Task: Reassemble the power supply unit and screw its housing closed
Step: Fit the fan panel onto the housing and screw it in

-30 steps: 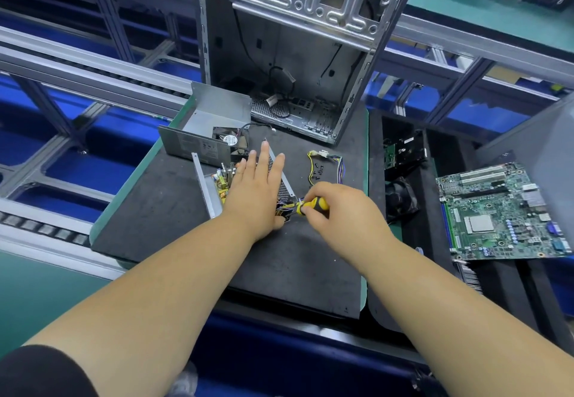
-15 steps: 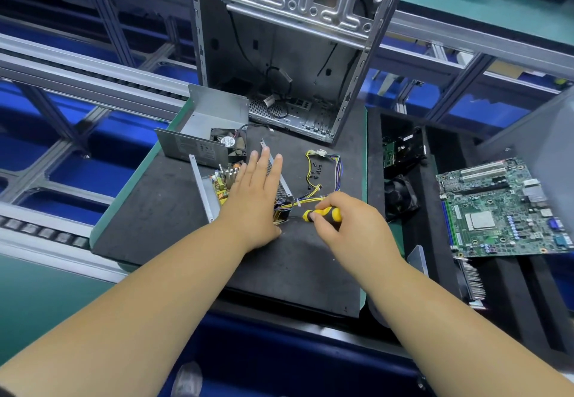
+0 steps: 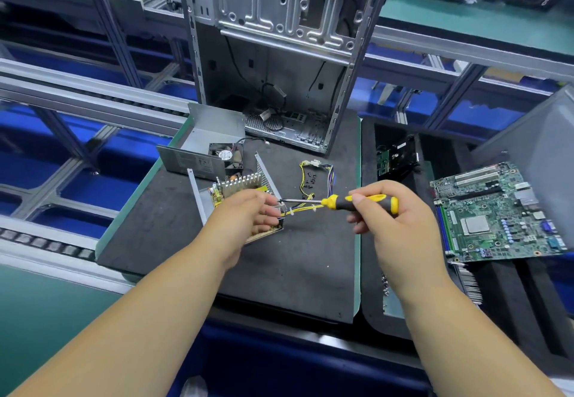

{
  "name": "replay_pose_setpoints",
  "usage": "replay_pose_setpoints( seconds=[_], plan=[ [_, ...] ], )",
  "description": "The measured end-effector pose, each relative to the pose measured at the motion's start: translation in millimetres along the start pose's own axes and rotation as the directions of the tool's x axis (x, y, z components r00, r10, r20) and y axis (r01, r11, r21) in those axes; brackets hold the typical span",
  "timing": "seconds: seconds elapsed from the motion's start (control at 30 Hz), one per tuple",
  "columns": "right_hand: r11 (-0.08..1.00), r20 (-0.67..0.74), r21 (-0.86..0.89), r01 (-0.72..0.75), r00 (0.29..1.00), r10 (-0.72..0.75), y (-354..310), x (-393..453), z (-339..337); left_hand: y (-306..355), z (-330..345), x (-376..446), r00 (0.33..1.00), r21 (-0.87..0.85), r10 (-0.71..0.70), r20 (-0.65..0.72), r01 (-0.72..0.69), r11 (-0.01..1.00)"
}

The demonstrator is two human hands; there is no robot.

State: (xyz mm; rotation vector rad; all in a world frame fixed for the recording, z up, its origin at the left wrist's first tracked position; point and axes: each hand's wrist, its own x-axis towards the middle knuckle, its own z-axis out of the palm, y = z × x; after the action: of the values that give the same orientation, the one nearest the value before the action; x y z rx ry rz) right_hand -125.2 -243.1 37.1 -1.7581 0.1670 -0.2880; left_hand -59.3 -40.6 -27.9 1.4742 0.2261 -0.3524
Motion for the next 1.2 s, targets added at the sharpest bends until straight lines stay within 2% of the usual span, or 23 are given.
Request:
replay_pose_setpoints(
  seconds=[0.07, 0.1, 0.3, 0.53, 0.9, 1.2],
  plan=[
    [0.998, 0.002, 0.063, -0.022, 1.000, 0.021, -3, 0, -2, 9, 3, -4, 0.997, -0.206, -0.054, 0.060, 0.065, 0.976],
    [0.996, 0.003, 0.088, -0.024, 1.000, 0.023, -4, 0, -2, 12, 3, -5, 0.994, -0.257, -0.065, 0.083, 0.084, 0.963],
    [0.993, -0.001, 0.121, -0.020, 1.000, 0.020, -9, 0, -4, 24, 9, -12, 0.986, -0.341, -0.084, 0.142, 0.128, 0.931],
    [0.996, -0.016, 0.090, -0.010, 1.000, 0.011, -12, -1, -13, 30, 17, -16, 0.978, -0.284, -0.140, 0.157, 0.180, 0.942],
    [0.997, -0.015, 0.078, 0.003, 1.000, -0.002, -10, 0, -21, 31, 29, -18, 0.975, -0.326, -0.160, 0.152, 0.202, 0.924],
    [0.999, 0.061, 0.039, 0.010, 0.998, -0.012, -12, 1, -23, 29, 28, -16, 0.980, -0.253, -0.148, 0.131, 0.177, 0.951]
  ],
)
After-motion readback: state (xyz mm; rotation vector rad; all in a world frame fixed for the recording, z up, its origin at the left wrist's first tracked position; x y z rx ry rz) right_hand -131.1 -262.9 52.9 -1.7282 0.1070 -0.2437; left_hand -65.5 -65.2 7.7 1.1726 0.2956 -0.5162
